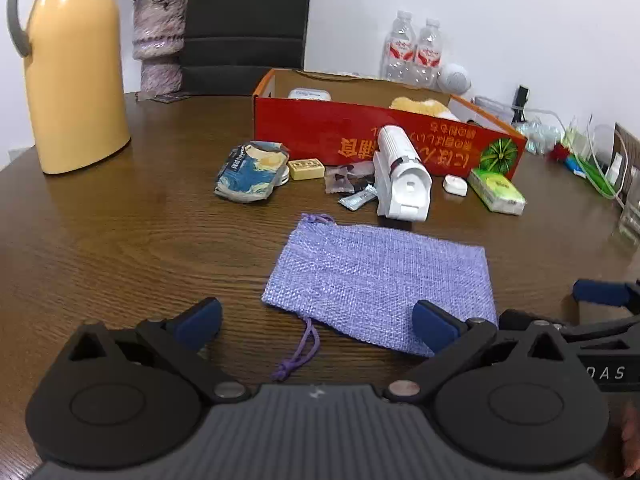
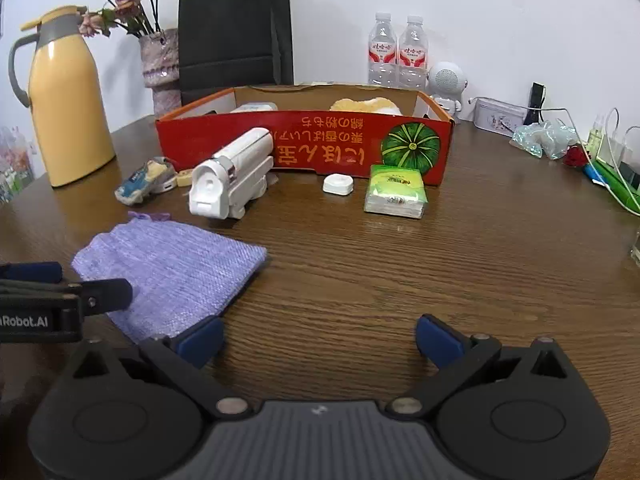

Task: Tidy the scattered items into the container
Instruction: 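Return both tools to the table and approach the purple pouch and white roller, then grasp the purple pouch with left tool while right tool grasps the white roller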

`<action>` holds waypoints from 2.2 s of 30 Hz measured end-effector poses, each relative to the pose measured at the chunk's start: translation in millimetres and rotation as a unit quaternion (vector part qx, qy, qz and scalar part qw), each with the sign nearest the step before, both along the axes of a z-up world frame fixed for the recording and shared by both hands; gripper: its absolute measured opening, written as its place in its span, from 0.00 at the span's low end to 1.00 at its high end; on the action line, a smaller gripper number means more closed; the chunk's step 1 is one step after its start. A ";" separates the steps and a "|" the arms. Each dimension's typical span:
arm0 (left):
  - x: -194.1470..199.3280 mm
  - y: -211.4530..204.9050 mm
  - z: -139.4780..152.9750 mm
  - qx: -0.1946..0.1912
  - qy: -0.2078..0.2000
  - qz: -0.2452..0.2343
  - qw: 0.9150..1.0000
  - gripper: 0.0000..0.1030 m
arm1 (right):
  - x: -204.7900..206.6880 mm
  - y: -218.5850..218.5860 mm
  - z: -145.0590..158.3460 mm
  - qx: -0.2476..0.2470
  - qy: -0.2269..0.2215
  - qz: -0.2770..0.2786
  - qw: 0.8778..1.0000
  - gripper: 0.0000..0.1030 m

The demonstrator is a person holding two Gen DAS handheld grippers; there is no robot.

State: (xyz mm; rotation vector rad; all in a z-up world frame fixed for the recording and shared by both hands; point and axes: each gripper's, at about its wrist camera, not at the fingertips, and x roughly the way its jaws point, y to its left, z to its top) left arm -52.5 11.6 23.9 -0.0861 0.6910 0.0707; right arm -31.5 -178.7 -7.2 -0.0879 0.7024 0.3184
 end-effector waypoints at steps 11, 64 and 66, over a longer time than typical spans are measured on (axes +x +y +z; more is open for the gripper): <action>0.7 -9.0 -3.0 0.029 0.010 -0.001 1.000 1.00 | 1.3 0.6 -2.6 0.000 0.000 -0.004 1.000 1.00; 24.3 -18.3 16.2 0.066 -0.037 -0.052 0.996 0.04 | 66.6 -56.8 15.4 0.109 0.043 0.027 0.993 0.83; 21.5 -17.3 24.1 0.066 -0.051 -0.045 0.996 0.03 | 74.8 -43.7 10.1 0.068 0.053 0.009 0.996 0.78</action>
